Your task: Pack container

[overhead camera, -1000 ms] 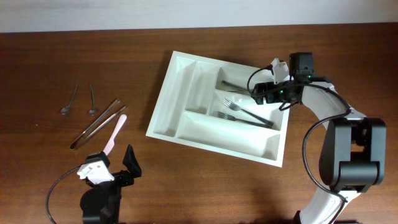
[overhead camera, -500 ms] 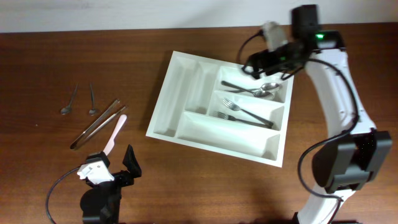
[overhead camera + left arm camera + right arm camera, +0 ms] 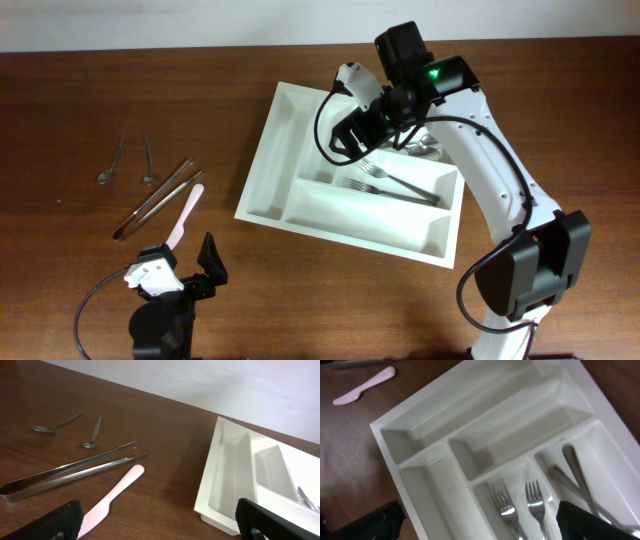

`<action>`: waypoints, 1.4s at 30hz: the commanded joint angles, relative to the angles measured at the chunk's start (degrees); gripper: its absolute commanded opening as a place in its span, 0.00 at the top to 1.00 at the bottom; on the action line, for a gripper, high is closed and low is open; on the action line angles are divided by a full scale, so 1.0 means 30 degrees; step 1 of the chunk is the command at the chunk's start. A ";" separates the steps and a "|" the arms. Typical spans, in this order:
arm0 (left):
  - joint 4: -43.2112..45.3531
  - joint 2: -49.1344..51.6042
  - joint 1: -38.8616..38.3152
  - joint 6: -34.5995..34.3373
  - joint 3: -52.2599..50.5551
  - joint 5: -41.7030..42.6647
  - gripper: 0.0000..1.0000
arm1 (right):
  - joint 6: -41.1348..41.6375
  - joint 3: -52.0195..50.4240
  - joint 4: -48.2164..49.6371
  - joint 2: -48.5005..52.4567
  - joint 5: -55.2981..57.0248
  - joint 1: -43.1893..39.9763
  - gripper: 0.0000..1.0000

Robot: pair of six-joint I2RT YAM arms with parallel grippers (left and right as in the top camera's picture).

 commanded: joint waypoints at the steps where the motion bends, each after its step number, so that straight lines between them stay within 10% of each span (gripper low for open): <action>1: -0.0022 -0.0109 0.0058 0.0299 -0.0066 0.0204 0.01 | 0.0204 0.0481 -0.0364 0.0036 0.0029 0.0117 0.01; 13: 0.4685 0.0051 0.0066 -0.0204 0.0226 0.0204 0.01 | 0.0204 0.0503 -0.1443 0.0029 -0.0015 0.0109 0.01; 25: -0.2142 1.1941 0.0058 0.3665 1.2043 -0.3177 0.01 | 0.0219 0.0503 -0.1719 0.0029 0.0044 0.0073 0.02; 42: -1.0127 2.1638 0.0058 0.3643 1.6910 1.0754 0.01 | 0.0204 0.0503 -0.1705 0.0029 -0.0787 0.0073 0.01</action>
